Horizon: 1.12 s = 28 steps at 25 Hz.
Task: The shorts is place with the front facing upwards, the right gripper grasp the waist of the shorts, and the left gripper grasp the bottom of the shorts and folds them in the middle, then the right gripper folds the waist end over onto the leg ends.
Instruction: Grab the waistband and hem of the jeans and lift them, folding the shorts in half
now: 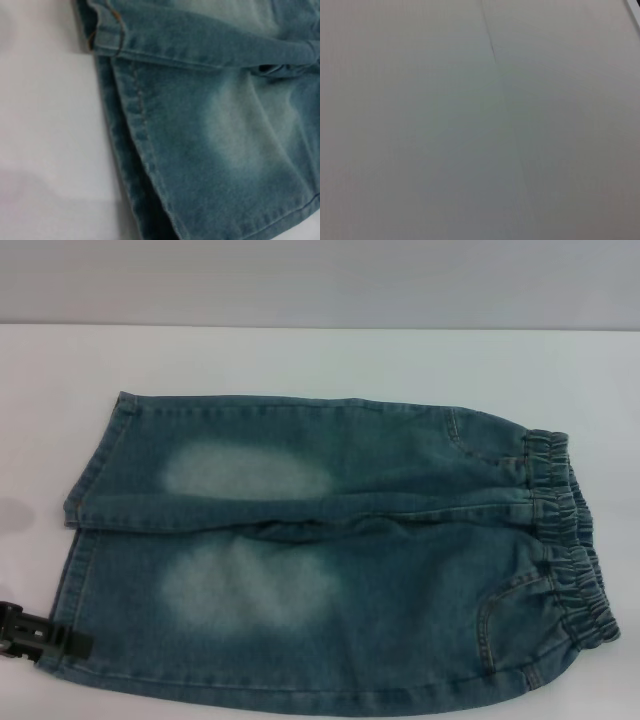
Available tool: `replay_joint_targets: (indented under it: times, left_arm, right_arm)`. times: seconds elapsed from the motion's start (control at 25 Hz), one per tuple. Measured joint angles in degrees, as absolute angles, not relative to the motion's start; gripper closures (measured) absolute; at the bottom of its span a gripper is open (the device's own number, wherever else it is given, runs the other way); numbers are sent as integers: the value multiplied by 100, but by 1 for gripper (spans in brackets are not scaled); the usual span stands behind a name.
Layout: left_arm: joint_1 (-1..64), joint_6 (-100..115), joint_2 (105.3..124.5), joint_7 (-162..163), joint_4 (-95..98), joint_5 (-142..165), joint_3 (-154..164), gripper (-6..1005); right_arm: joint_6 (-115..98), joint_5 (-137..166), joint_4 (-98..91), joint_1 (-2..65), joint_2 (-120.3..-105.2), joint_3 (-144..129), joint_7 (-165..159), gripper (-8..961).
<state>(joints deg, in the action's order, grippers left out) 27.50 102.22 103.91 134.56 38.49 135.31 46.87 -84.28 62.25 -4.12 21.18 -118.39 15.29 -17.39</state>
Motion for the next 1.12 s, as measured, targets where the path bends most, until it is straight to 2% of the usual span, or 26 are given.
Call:
replay_joint_targets:
  times: [0.56, 1.12]
  left_arm:
    - [2830, 10105, 10537, 13456, 4023, 13993, 4673, 284]
    - [2934, 10147, 10617, 13572, 4083, 14148, 4637, 808]
  right_arm:
    - [-8438, 6207, -413, 2123, -11824, 1541, -1807, 363]
    - [-8437, 6196, -421, 2085, -11813, 1577, -1826, 364]
